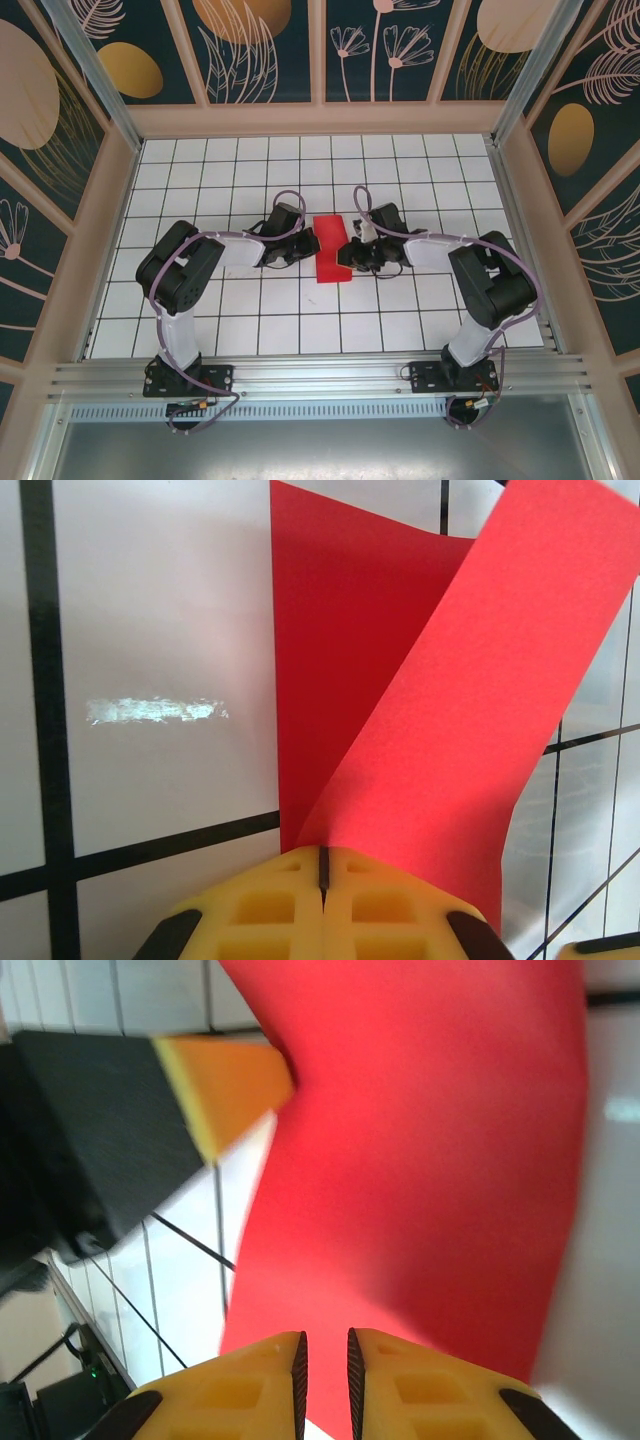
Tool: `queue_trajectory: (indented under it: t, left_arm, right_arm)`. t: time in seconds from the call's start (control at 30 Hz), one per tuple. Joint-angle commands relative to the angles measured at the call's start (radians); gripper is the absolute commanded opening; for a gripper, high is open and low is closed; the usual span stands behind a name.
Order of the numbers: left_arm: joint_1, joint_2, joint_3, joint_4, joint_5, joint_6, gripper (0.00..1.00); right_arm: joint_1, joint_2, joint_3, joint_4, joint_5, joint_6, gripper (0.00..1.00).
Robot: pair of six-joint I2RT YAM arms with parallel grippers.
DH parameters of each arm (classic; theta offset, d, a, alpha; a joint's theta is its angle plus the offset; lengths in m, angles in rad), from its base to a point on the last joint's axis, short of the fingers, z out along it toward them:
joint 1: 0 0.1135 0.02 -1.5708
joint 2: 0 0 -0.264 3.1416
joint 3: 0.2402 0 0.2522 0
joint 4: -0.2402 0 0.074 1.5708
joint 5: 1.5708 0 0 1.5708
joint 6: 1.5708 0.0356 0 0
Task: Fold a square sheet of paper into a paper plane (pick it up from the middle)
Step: Fold the square sheet of paper in half at the center of the table.
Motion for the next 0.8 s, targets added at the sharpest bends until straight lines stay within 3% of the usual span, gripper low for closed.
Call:
queue_trajectory:
  t: [0.0,0.23,0.4,0.77]
  left_arm:
    - [-0.005,0.066,-0.020,-0.121,-0.044,0.021,0.00]
    - [-0.004,0.064,-0.024,-0.122,-0.044,0.025,0.00]
    - [-0.004,0.063,-0.024,-0.122,-0.042,0.026,0.00]
    - [-0.005,0.065,-0.022,-0.128,-0.042,0.032,0.00]
  right_arm:
    - [0.005,0.003,-0.044,0.016,-0.016,0.018,0.21]
    - [0.004,-0.020,-0.048,-0.048,0.049,0.006,0.21]
    - [0.012,-0.072,-0.045,-0.042,0.019,0.007,0.21]
    - [0.013,0.009,-0.110,-0.012,0.029,0.014,0.21]
